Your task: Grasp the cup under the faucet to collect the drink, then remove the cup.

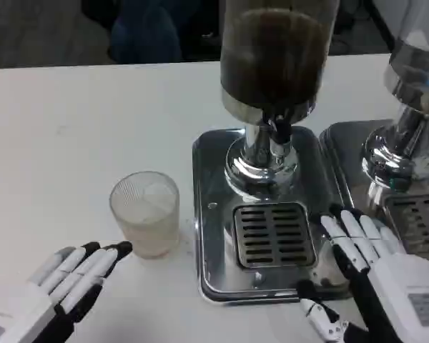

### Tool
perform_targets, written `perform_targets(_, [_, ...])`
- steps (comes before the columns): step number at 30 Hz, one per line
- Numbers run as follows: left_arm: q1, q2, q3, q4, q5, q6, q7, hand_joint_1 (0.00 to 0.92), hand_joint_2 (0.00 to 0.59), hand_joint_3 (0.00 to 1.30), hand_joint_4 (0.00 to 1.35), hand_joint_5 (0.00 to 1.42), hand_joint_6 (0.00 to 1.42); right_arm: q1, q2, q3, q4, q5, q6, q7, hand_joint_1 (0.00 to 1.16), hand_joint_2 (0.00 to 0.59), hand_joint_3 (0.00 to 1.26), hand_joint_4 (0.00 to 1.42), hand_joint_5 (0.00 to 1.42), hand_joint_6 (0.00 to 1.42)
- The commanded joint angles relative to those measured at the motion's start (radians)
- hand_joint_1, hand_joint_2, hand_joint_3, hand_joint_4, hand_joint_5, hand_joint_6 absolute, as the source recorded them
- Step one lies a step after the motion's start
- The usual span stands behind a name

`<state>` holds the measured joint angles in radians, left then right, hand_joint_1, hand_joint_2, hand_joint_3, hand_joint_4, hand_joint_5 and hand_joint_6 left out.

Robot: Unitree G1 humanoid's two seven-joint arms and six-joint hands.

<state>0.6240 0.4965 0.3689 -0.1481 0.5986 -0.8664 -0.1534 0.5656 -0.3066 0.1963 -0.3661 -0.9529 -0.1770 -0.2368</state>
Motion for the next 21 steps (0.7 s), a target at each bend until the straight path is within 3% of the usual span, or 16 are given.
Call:
perform_targets(1, [-0.001,0.024,-0.018,0.004,0.0,0.02,0.015,0.0,0.058,0.0,0.0,0.0,0.0,0.016,-0.001,0.001,-0.022,0.008,0.008,0.004,0.19,0.447,0.11,0.0,0.0,0.0])
perform_targets(13, [-0.002,0.05,-0.044,0.008,-0.014,0.044,0.024,0.0,0.058,0.0,0.0,0.0,0.0,0.009,0.01,0.004,-0.019,0.031,0.014,-0.006,0.19,0.449,0.13,0.0,0.0,0.02])
perform_targets(21, [-0.047,0.054,-0.035,0.09,-0.055,-0.041,0.115,0.0,0.026,0.0,0.0,0.0,0.0,-0.028,0.039,0.028,0.012,0.029,0.02,-0.027,0.21,0.453,0.15,0.0,0.0,0.03])
